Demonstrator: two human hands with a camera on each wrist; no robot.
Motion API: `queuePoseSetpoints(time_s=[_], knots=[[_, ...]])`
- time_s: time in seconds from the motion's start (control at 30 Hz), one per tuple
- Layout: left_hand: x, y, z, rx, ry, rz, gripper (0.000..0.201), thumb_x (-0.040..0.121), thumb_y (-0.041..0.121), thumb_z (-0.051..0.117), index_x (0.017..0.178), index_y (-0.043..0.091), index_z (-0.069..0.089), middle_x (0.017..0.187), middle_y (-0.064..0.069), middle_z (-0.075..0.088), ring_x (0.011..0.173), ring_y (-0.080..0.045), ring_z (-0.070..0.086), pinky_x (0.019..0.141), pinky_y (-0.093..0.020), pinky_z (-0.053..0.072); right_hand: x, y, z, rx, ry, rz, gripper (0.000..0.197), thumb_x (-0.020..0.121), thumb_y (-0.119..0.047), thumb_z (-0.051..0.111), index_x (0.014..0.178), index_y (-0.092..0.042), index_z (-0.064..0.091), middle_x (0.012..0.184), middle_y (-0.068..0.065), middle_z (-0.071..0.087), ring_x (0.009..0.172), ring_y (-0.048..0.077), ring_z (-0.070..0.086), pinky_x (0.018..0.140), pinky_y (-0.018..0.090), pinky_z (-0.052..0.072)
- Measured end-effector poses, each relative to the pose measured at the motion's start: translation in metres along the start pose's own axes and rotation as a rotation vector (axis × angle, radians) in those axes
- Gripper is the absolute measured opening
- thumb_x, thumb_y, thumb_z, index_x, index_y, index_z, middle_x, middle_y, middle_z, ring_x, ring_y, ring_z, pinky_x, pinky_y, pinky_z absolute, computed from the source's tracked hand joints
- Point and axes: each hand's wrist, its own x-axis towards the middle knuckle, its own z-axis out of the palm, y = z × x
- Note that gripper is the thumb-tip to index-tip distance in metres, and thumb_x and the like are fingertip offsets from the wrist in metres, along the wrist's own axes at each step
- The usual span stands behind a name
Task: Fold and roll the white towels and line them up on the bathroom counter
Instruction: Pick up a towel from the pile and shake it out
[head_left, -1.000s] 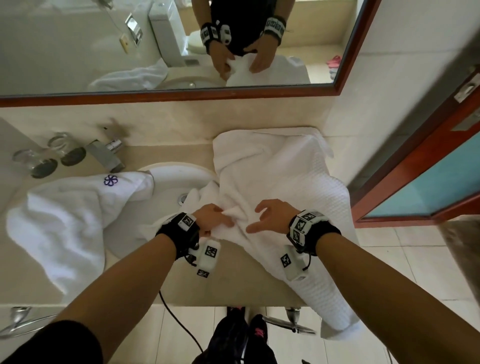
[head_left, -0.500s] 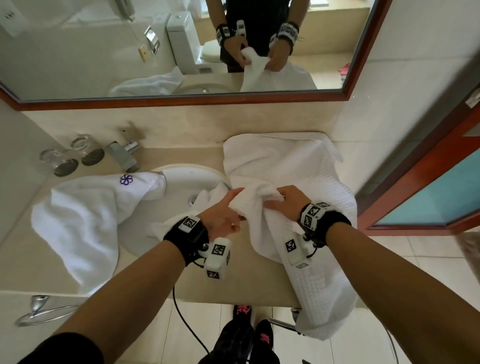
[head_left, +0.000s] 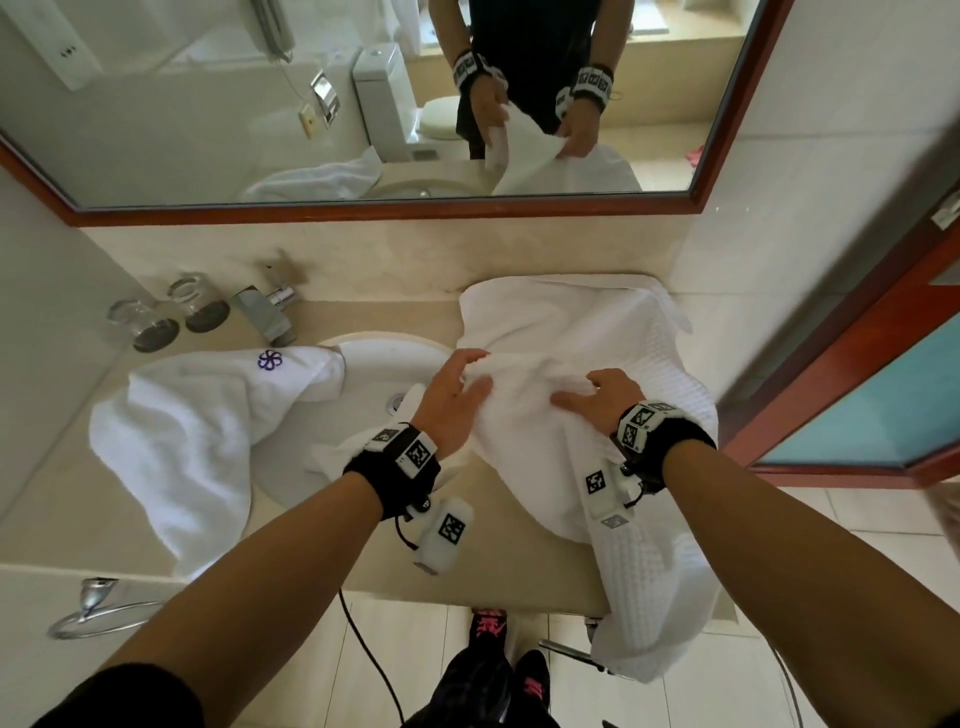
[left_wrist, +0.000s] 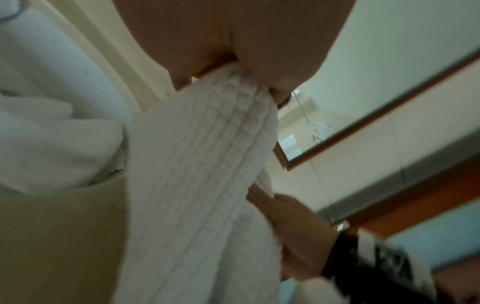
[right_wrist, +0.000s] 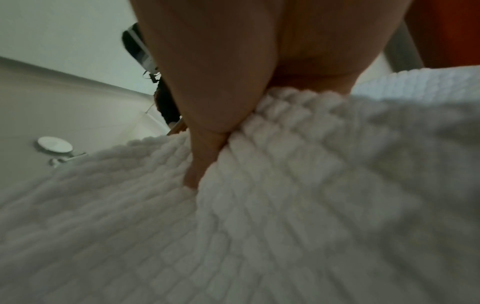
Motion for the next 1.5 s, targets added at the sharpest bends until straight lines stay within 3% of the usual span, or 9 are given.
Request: queuePoseSetpoints(time_s=[0.1,0.2,0.3,0.4,0.57,0.8,1.03,1.27,1.5], knots=[[-0.007,0.015,0.001,-0.196,0.018,-0.155,0.037,0.093,0.022,0.065,0.125,0.027,0.048,0.102,-0.007,0.063,0.078,-0.019,0.064,0.066,-0.028,0.055,0.001,-0.005,0.0,0.052,-0.007,-0.01,0.052,0.073,-0.062,0.07,0.088,-0.012,0.065,0.088,0.004,0.067,0.084,0.025,0.063,0.074,0.031,0.046],[-0.02,-0.003,0.006,-0.336,-0.115,-0.482,0.068,0.078,0.019,0.081,0.129,0.028,0.037,0.116,-0.005,0.059,0.1,-0.027,0.065,0.076,-0.045,0.059,0.001,-0.014,-0.002,0.1,-0.006,-0.047,0.049,0.081,-0.06,0.063,0.079,-0.011,0.067,0.08,0.008,0.068,0.078,0.028,0.063,0.071,0.035,0.047],[-0.039,-0.027,0.007,-0.157,-0.425,-0.717,0.032,0.079,0.017,0.079,0.098,0.021,0.054,0.099,-0.003,0.064,0.091,-0.02,0.061,0.066,-0.032,0.05,0.003,-0.011,-0.007,0.104,-0.012,-0.029,0.056,0.081,-0.065,0.058,0.078,-0.01,0.069,0.08,0.007,0.069,0.078,0.027,0.064,0.07,0.035,0.047],[-0.047,-0.039,0.013,0.056,-0.476,-0.688,0.027,0.084,0.018,0.072,0.07,0.022,0.051,0.084,0.002,0.063,0.086,-0.015,0.058,0.071,-0.03,0.039,0.006,-0.008,-0.013,0.076,-0.023,-0.005,0.063,0.081,-0.069,0.053,0.085,-0.008,0.07,0.085,0.008,0.069,0.085,0.029,0.065,0.072,0.035,0.047],[-0.03,-0.035,0.013,-0.208,-0.2,-0.625,0.017,0.089,0.027,0.064,0.1,0.015,0.059,0.114,-0.012,0.06,0.108,-0.03,0.057,0.086,-0.042,0.047,0.007,-0.006,-0.011,0.046,0.004,0.06,0.065,0.083,-0.058,0.064,0.127,-0.01,0.056,0.135,0.011,0.056,0.118,0.03,0.055,0.1,0.038,0.043],[-0.028,-0.015,0.016,-0.296,-0.009,-0.59,0.027,0.093,0.021,0.052,0.068,0.022,0.039,0.069,-0.001,0.045,0.063,-0.017,0.047,0.06,-0.031,0.037,-0.004,-0.008,0.009,-0.064,-0.059,0.039,0.075,0.079,-0.037,0.077,0.141,-0.015,0.042,0.142,0.009,0.047,0.126,0.027,0.049,0.098,0.032,0.04],[-0.049,-0.007,0.02,-0.395,-0.185,-0.605,0.028,0.088,0.021,0.071,0.109,0.003,0.066,0.093,-0.01,0.075,0.082,-0.025,0.073,0.062,-0.03,0.056,-0.021,0.004,0.024,-0.113,-0.117,-0.021,0.075,0.082,-0.033,0.074,0.146,-0.018,0.038,0.143,0.009,0.046,0.126,0.027,0.049,0.099,0.032,0.041],[-0.06,0.007,0.013,-0.431,-0.23,-0.646,0.018,0.092,0.025,0.06,0.095,0.009,0.067,0.071,-0.006,0.07,0.059,-0.018,0.067,0.051,-0.024,0.053,-0.039,0.016,0.031,-0.138,-0.024,-0.011,0.063,0.081,-0.033,0.072,0.137,-0.02,0.046,0.137,0.01,0.047,0.121,0.028,0.05,0.097,0.033,0.044],[-0.096,0.008,0.009,-0.703,-0.229,-0.62,0.018,0.094,0.019,0.054,0.095,0.005,0.065,0.073,-0.009,0.068,0.061,-0.021,0.067,0.051,-0.023,0.053,-0.088,0.01,0.051,-0.043,0.14,-0.136,0.041,0.072,-0.06,0.069,0.086,-0.021,0.068,0.096,-0.003,0.058,0.091,0.015,0.058,0.083,0.033,0.051]])
